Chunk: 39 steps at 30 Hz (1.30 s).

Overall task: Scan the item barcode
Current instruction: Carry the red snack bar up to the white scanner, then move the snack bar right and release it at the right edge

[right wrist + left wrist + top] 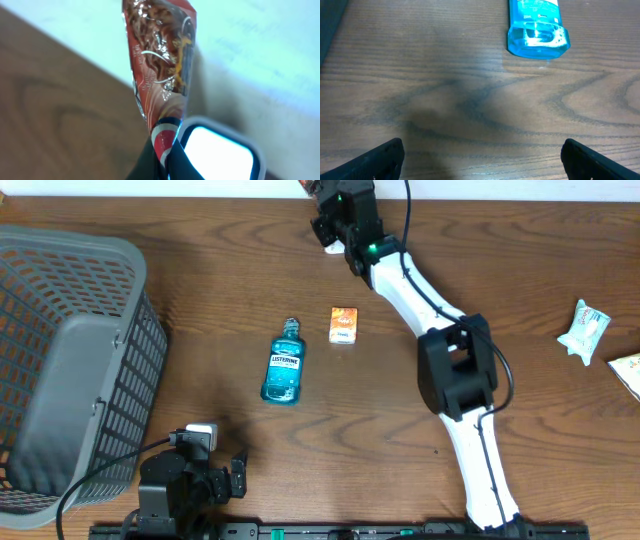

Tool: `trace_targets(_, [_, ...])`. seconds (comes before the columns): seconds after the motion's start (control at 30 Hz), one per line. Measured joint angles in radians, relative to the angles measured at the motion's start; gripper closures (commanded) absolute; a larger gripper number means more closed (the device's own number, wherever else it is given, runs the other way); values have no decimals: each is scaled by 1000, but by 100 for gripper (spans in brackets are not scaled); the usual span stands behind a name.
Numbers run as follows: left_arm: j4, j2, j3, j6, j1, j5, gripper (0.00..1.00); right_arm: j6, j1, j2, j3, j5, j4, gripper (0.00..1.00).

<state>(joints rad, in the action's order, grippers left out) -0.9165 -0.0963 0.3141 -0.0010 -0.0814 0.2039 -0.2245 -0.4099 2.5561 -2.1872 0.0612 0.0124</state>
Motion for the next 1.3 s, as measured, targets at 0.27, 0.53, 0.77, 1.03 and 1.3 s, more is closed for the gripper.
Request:
trace_targets(0.27, [0, 0, 0, 0, 0, 0, 0, -3, 10, 95, -25, -42, -97, 99])
trace_targets(0.53, [0, 0, 0, 0, 0, 0, 0, 42, 24, 97, -39, -159, -59, 99])
trace_targets(0.77, [0, 0, 0, 0, 0, 0, 0, 154, 71, 41, -47, -190, 151, 99])
trace_targets(1.03, [0, 0, 0, 0, 0, 0, 0, 214, 241, -46, -47, -258, 456, 99])
trace_targets(1.3, [0, 0, 0, 0, 0, 0, 0, 241, 471, -61, -45, -349, 723, 99])
